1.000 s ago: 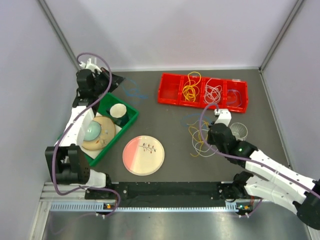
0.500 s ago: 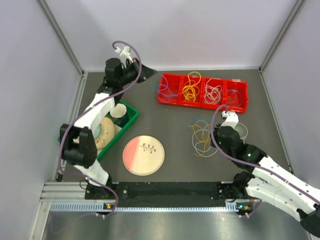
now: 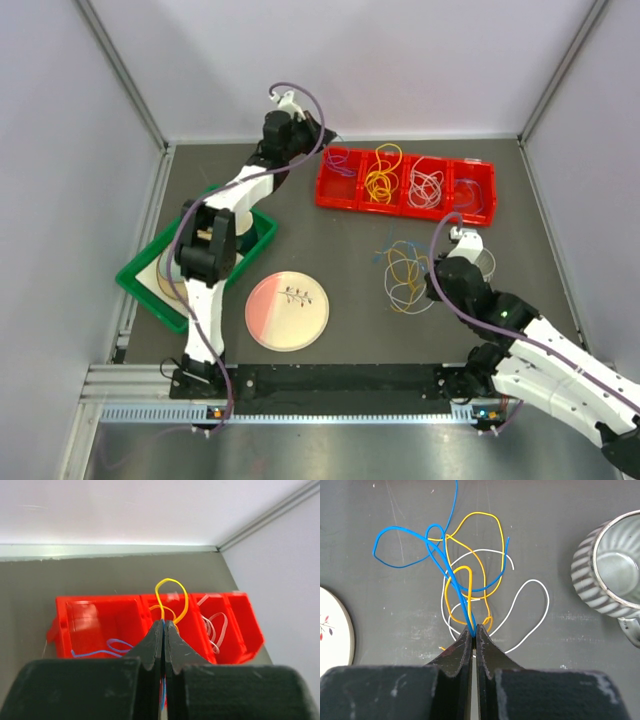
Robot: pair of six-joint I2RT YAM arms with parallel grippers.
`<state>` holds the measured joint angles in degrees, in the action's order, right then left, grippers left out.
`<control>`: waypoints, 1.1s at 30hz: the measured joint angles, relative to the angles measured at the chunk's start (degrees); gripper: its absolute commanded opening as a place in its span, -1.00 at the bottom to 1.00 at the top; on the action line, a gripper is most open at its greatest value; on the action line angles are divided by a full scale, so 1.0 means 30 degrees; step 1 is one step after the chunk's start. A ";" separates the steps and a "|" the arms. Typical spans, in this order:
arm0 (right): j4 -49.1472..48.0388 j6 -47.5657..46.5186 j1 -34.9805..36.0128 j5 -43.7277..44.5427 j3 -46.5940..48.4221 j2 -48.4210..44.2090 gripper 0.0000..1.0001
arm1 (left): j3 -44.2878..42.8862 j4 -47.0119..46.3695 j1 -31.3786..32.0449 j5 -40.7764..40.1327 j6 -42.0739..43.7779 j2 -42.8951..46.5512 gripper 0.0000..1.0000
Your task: Untangle the cables
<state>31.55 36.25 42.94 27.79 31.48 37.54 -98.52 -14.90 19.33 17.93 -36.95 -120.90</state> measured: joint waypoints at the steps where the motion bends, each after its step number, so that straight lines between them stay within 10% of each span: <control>1: 0.0051 0.0029 0.0000 0.0000 0.0000 -0.0029 -1.00 | -0.0678 -0.0022 0.0080 -0.0204 0.0066 -0.0780 -1.00; 5: 0.0291 0.0153 0.0000 0.0000 0.0000 -0.0036 -1.00 | -0.2506 0.0291 0.0270 -0.0401 0.0226 -0.3198 -1.00; 9: 0.0386 0.0204 0.0000 0.0015 0.0000 -0.0036 -1.00 | -0.3628 0.1545 0.0350 -0.0277 0.0430 -0.4605 0.33; 11: 0.0386 0.0291 0.0000 0.0029 0.0000 -0.0029 -1.00 | -0.4386 0.2433 0.0364 -0.0058 0.0481 -0.5100 0.47; 33: 0.0372 0.0576 0.0000 0.0066 -0.0007 0.0277 -1.00 | 0.9056 0.1887 0.3024 0.4619 0.3330 0.8204 0.57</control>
<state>32.67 37.98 42.94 27.99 31.46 38.37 -71.35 -9.23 28.40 31.79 -26.96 -96.29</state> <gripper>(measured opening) 0.010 0.784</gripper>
